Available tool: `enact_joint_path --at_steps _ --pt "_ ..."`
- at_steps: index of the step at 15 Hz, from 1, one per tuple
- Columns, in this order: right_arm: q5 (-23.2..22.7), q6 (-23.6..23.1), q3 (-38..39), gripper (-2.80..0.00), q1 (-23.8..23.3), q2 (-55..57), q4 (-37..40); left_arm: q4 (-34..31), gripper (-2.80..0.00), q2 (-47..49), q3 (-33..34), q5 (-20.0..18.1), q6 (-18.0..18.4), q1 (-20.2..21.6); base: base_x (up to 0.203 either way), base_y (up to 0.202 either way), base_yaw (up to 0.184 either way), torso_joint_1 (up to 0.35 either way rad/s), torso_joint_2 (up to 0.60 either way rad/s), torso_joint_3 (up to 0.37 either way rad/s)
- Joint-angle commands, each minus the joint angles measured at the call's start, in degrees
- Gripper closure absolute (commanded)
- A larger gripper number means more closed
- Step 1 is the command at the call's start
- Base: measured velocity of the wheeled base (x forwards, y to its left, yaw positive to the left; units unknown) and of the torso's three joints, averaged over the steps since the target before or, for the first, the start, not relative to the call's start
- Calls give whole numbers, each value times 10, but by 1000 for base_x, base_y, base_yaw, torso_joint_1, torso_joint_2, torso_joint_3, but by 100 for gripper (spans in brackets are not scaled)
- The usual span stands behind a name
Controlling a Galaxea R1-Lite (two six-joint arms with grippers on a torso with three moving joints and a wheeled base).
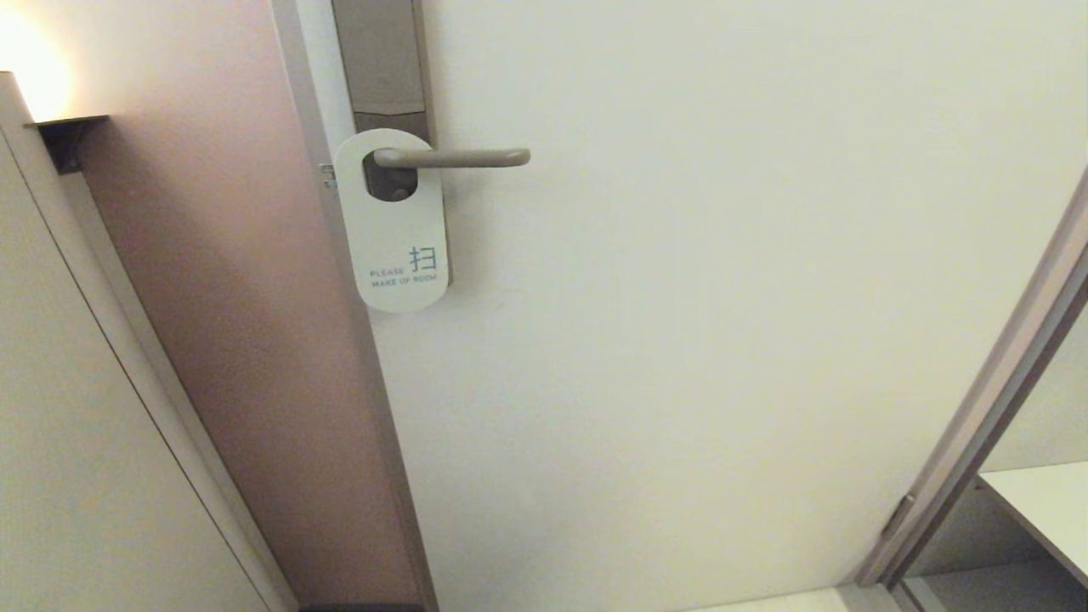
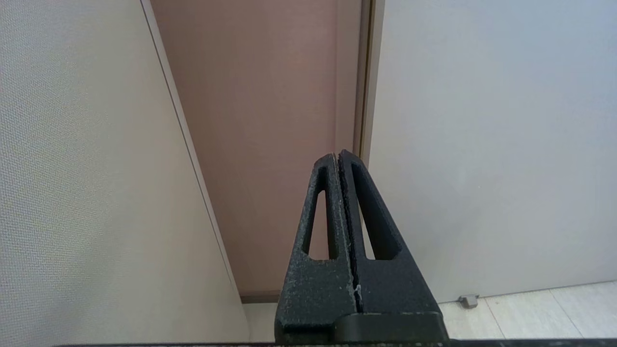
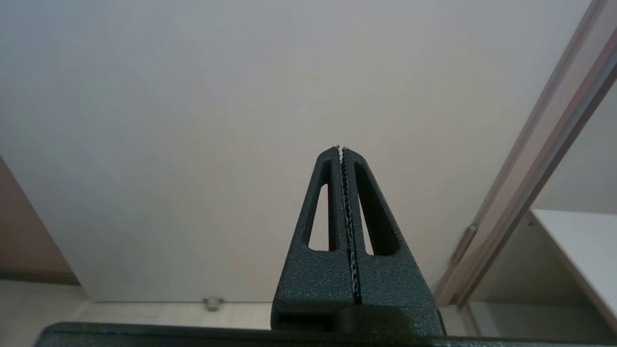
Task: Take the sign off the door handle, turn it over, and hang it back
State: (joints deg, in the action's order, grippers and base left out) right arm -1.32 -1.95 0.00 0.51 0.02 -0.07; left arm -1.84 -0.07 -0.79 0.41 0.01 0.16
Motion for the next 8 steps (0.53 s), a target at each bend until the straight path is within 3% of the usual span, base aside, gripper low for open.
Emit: enact_joint_path --at_steps 1,8 --pt "3 11 0 0 0 0 0 0 0 1 0 0 0 0 0 0 0 0 0 0" --pt "9 14 0 0 0 0 0 0 0 1 0 0 0 0 0 0 0 0 0 0"
